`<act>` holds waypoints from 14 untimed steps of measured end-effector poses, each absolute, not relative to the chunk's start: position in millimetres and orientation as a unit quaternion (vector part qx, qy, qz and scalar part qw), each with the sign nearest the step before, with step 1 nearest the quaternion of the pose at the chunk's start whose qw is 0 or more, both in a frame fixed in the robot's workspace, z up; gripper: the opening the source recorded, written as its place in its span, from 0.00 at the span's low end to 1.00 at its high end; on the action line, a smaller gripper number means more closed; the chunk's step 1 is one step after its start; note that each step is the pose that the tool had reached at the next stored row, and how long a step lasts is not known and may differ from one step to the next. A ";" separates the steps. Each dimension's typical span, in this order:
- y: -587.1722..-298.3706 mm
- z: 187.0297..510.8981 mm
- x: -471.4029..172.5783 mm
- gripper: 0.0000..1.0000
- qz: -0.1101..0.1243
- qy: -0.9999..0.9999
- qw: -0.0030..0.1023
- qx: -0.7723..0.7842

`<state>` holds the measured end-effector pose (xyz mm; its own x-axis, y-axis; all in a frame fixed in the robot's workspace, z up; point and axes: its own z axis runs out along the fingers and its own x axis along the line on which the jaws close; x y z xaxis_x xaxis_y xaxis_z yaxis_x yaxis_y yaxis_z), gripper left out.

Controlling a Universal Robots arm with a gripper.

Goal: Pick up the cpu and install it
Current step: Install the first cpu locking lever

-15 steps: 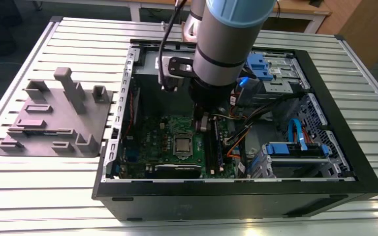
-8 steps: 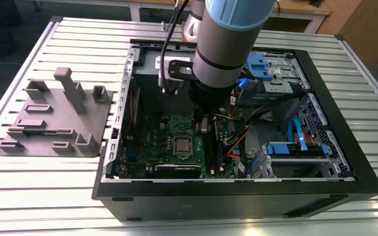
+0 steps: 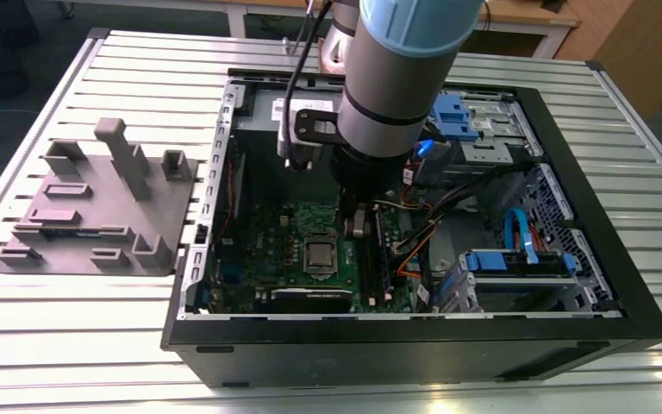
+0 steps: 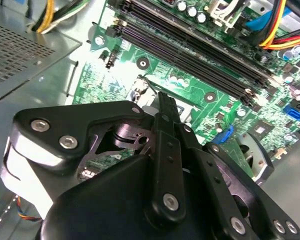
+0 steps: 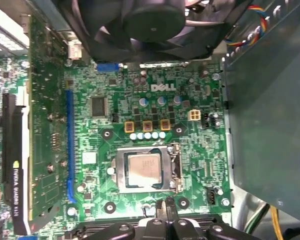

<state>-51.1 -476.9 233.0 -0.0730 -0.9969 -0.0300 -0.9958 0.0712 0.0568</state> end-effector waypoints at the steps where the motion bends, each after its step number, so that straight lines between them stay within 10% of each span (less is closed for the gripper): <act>1: -477.2 233.0 -51.1 0.10 -0.029 -0.731 0.010 0.682; 14: -485.9 226.8 -51.2 0.10 -0.021 -0.722 0.018 0.692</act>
